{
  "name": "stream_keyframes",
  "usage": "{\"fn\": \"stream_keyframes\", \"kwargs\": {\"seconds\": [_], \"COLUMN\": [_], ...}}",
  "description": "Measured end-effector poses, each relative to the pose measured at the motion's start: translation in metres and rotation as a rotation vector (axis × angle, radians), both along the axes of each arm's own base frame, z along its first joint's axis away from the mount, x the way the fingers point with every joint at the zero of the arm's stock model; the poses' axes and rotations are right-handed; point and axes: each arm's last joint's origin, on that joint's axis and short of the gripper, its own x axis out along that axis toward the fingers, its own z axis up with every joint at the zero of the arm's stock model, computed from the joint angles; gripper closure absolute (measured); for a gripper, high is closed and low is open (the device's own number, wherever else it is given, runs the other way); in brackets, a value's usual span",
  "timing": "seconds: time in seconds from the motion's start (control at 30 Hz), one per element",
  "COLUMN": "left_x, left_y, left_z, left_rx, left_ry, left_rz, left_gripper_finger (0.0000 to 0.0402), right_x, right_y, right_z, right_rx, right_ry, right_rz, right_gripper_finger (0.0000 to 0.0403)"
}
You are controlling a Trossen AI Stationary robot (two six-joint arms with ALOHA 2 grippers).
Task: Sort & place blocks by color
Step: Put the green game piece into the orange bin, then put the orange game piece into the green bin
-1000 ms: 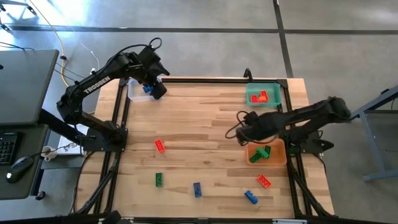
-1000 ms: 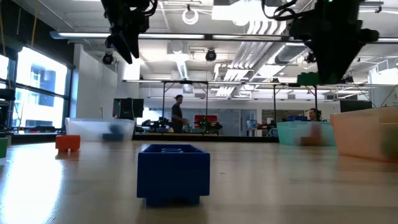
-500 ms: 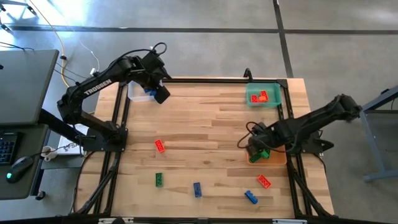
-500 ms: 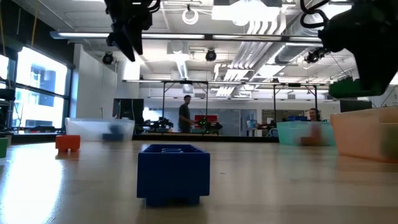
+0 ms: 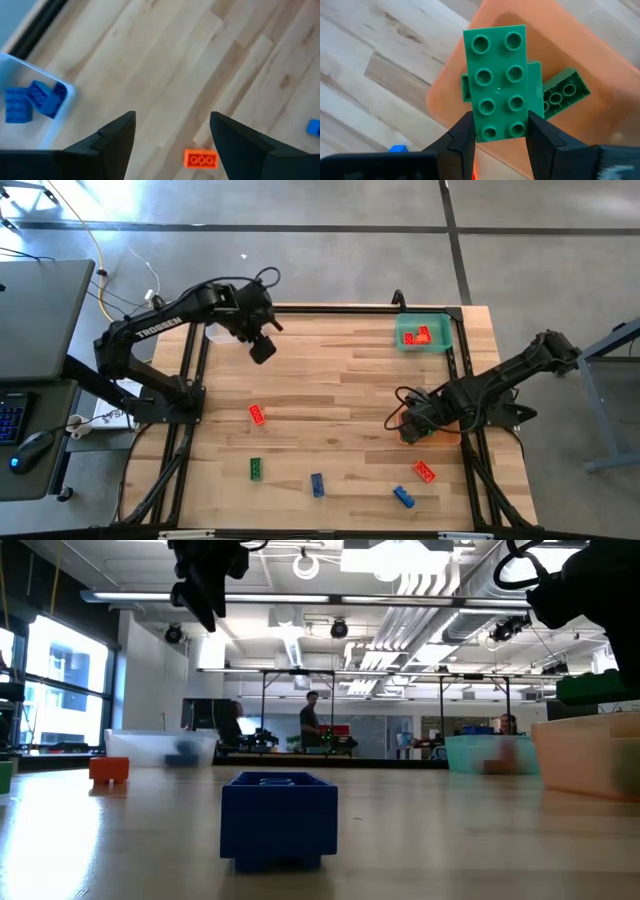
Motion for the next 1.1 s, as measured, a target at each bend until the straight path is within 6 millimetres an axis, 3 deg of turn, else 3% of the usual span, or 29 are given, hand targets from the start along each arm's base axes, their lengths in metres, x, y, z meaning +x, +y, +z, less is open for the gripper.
{"fn": "stream_keyframes", "kwargs": {"seconds": [0.37,0.77,0.9,1.1], "left_x": [0.021,0.029,0.028,0.027], "left_y": [-0.046,-0.105,-0.117,-0.128], "left_z": [-0.003,-0.041,-0.049,-0.052], "left_rx": [-0.059,-0.146,-0.101,-0.020], "left_ry": [-0.002,0.120,0.159,0.207], "left_rz": [-0.053,0.071,0.007,-0.243], "left_gripper_finger": [0.0158,0.0158,0.0158,0.0158], "right_x": [0.000,-0.001,-0.001,0.000], "right_y": [0.002,0.002,0.001,0.001], "right_z": [0.000,0.000,0.000,0.000], "right_rx": [0.065,0.076,0.060,0.044], "right_ry": [0.016,0.032,0.025,0.018], "right_rz": [0.058,0.068,0.066,0.079], "right_gripper_finger": [0.0292,0.0239,0.0231,0.0212]}}
